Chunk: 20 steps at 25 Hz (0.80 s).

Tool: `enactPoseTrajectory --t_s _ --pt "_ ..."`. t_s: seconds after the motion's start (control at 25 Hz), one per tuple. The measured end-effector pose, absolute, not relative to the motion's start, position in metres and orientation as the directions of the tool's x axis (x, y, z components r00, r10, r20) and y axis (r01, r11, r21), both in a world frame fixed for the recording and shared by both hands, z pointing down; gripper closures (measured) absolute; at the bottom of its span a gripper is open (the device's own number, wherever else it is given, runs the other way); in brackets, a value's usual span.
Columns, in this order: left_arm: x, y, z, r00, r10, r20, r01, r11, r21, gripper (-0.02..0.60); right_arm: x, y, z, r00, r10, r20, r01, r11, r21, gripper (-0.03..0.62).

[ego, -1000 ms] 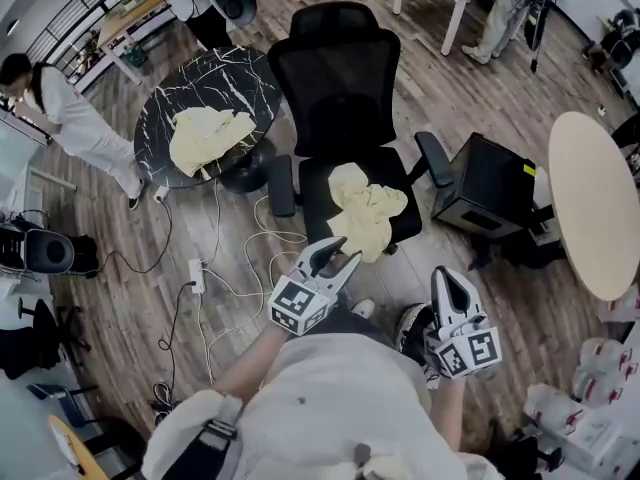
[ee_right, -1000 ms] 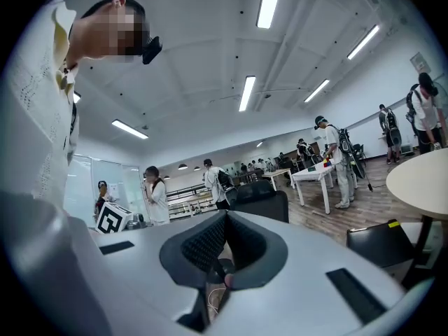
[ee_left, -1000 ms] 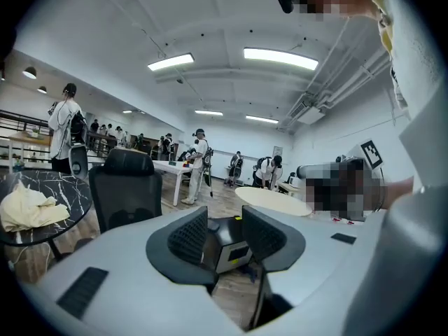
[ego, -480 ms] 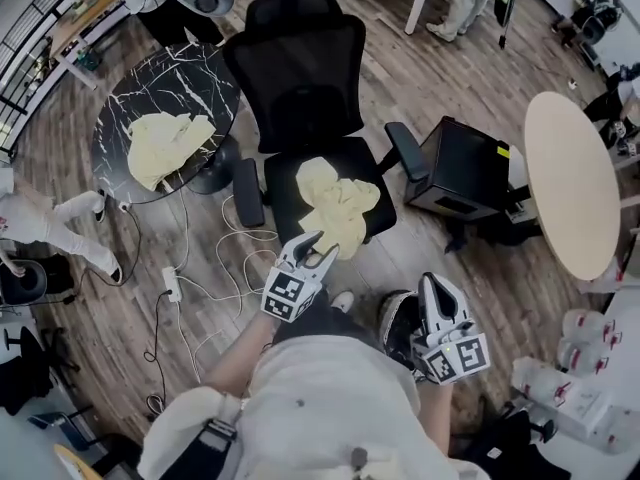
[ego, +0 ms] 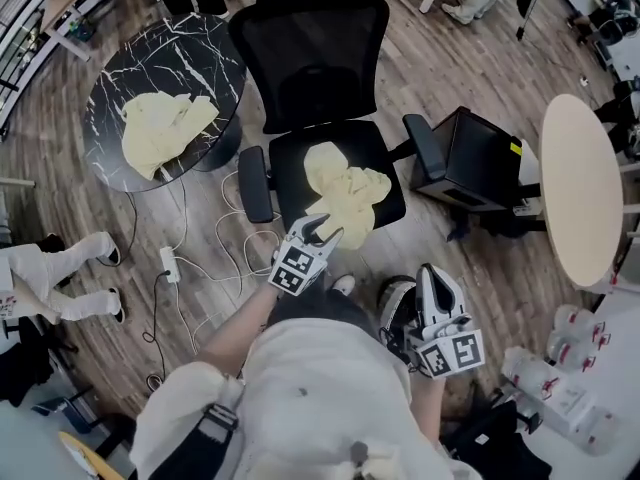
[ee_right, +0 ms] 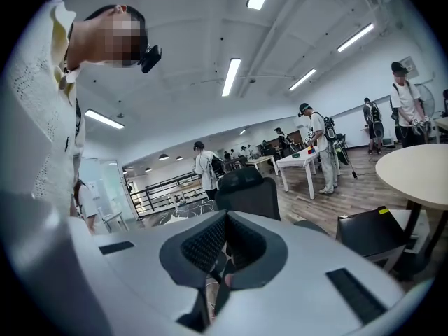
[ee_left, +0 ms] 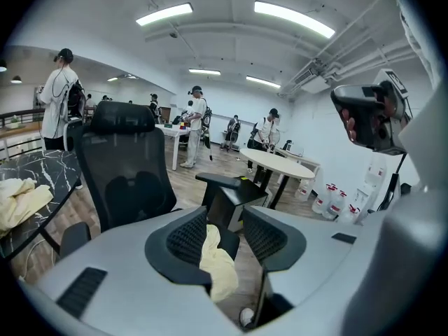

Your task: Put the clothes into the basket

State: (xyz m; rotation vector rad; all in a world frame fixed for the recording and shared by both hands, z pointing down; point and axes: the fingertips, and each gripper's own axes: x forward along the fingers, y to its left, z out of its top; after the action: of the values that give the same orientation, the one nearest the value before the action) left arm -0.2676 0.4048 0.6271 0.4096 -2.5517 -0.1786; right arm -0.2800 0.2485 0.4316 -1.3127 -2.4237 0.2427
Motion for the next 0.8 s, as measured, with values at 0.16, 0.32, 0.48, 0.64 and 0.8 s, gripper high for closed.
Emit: enactPoseTrajectory --t_s 0.16,0.32,0.48,0.64,0.8 --pt "-0.282 0.42 0.657 -0.772 -0.347 0.533 -0.276 0.938 0.21 0.401 -0.291 0.266 0.444 -0.507 0.823 0.259 0.755 0.568 -0.329 0.586" --pt "-0.299 0.428 0.694 -0.724 -0.362 0.587 -0.299 0.932 0.207 0.395 -0.308 0.277 0.459 -0.518 0.806 0.285 0.733 0.59 -0.338 0.586" --pt "-0.314 0.433 0.737 -0.677 -0.373 0.634 -0.318 0.926 0.205 0.394 -0.324 0.282 0.477 -0.527 0.788 0.318 0.706 0.614 -0.352 0.586" --pt "-0.33 0.44 0.781 -0.616 -0.377 0.692 -0.325 0.922 0.213 0.392 -0.341 0.285 0.497 -0.531 0.77 0.353 0.683 0.636 -0.36 0.586" --pt "-0.351 0.445 0.818 -0.585 -0.382 0.716 -0.32 0.919 0.229 0.38 -0.354 0.284 0.513 -0.537 0.753 0.38 0.659 0.656 -0.369 0.586"
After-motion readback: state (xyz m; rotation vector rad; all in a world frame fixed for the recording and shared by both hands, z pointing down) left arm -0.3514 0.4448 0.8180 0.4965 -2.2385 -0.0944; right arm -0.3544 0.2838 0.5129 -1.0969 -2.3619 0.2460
